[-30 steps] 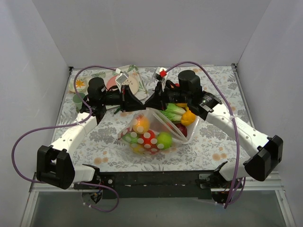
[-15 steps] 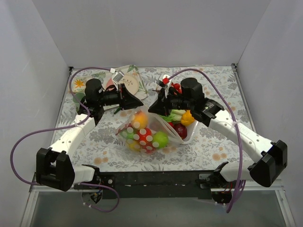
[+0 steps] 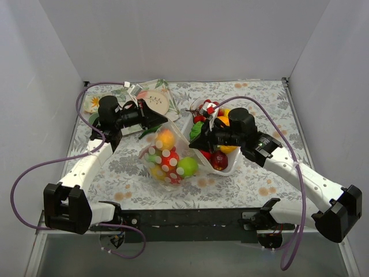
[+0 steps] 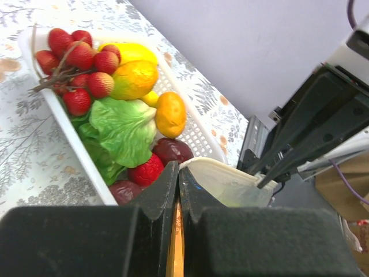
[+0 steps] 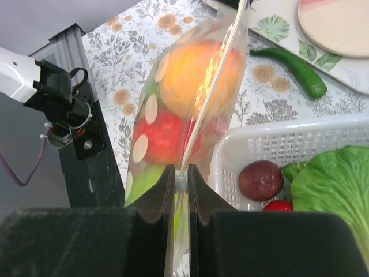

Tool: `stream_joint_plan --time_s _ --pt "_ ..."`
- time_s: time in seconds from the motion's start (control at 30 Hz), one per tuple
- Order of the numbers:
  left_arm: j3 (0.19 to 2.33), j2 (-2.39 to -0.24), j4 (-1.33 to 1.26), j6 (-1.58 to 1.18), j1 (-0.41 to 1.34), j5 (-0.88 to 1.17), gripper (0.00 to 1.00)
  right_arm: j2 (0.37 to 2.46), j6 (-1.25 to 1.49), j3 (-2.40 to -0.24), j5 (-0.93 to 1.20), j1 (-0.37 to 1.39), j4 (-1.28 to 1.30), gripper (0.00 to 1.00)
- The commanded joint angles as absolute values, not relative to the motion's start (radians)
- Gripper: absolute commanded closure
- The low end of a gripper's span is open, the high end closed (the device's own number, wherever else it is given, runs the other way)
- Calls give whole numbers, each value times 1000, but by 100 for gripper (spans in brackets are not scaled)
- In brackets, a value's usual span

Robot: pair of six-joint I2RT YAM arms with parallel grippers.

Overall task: Place the food in the zip-top bag and seal the zipper
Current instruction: Zip the zipper food storage bag at the center of the board.

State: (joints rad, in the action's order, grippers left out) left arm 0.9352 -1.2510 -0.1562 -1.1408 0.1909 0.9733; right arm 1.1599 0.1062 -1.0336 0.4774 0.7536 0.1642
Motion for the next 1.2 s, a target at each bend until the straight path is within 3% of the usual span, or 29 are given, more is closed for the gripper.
stream_joint_plan --time_s 0.0,0.57,1.17 --pt "959 -1215 -153 -1109 146 835 100 1091 146 -985 486 764 233 99" --pt "985 -1226 -72 -1092 97 706 100 939 189 -877 416 764 347 99" --pt "959 -1195 -28 -1083 58 635 100 956 176 -888 419 764 410 99"
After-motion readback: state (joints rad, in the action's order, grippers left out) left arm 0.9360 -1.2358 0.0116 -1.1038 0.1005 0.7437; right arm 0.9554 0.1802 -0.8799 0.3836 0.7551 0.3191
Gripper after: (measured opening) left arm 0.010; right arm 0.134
